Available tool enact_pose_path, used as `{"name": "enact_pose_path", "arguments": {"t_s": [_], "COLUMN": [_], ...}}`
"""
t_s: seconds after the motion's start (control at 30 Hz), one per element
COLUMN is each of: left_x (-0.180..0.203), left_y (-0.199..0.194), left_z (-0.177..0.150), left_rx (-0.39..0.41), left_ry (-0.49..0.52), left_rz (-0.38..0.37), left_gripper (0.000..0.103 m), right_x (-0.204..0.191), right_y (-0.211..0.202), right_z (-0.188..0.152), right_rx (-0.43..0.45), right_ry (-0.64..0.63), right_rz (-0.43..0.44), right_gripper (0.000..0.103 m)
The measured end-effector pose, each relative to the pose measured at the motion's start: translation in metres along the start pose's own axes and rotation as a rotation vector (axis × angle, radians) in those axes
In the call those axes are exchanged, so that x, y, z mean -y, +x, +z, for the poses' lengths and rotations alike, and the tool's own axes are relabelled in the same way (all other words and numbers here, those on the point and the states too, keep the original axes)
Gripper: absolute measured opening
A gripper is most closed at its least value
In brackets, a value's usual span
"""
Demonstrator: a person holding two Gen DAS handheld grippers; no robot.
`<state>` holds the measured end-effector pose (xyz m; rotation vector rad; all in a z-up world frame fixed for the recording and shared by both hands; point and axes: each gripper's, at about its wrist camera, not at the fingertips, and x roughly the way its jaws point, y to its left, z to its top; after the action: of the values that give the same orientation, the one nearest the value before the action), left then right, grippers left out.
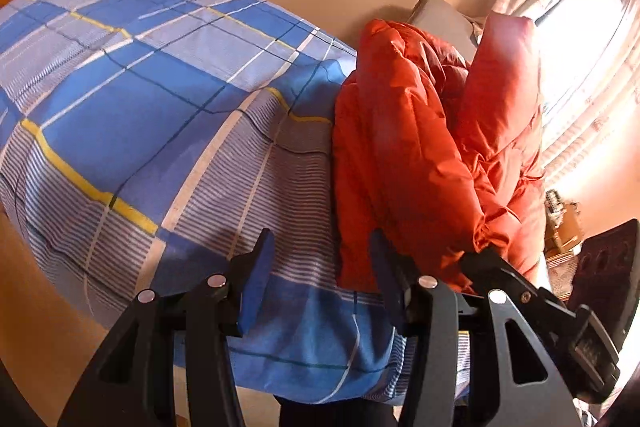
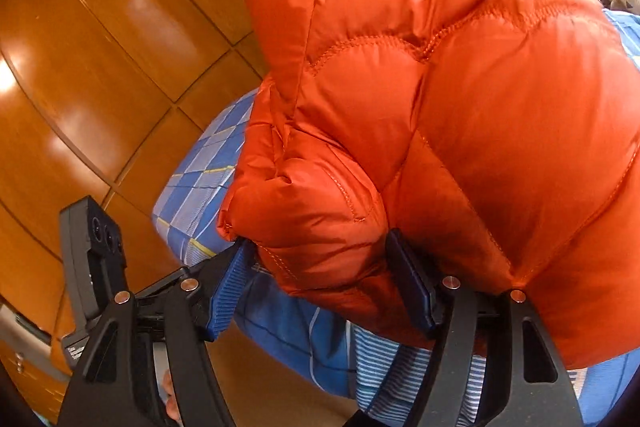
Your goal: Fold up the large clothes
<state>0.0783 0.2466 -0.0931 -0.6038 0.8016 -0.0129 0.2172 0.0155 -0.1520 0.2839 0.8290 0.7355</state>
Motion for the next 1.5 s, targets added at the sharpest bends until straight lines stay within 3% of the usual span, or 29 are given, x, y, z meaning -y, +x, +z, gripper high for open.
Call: {"name": "enact_pose_path", "arguments": {"t_s": [0.23,0.47,0.7,0.9,1.13,1.43,1.5], "left_x": [-0.006,0.022,0.045,0.061,0.075,0.072,0.070], "left_y": [-0.012,-0.021,-0.012,-0.007,0.004,0.014,0.017], "left_z": [-0.005,-0.015,-0.019,-0.009,0.002,0.016,0.017], "left_rx": [0.001,0.002,-0.025,-0.005,-0.028,-0.071,-0.076], "left_ry": [0.008,0.095,0.116,0.121,0.209,0.344,0.355], "left_rz": [-0.076,-0.161,-0.214,-0.201,-0.191,-0.211,-0.219], "left_gripper": [0.049,0.063,0.062,0.062,0.053,0.044,0.035], "right_x": [0.008,-0.004,-0.008,0.003,0.022,0.015,0.009], "right_y": [-0.025,-0.038,-0.043,-0.074,-0.071,-0.072,-0.067], "right_z": [0.006,0.003,0.002,0.003,-0.008,-0.019,-0.024], "right_rx": [-0.001,0.005,0.022,0.091,0.065,0.040,0.027], "right_ry": [0.099,0.076,0.080,0.103,0.157,0.099,0.090], "right_rz": [0.134,0.151,0.164,0.127,0.116,0.062,0.046], "right_gripper": [0.079,0.081,0.084,0.084,0.084,0.084,0.084]}}
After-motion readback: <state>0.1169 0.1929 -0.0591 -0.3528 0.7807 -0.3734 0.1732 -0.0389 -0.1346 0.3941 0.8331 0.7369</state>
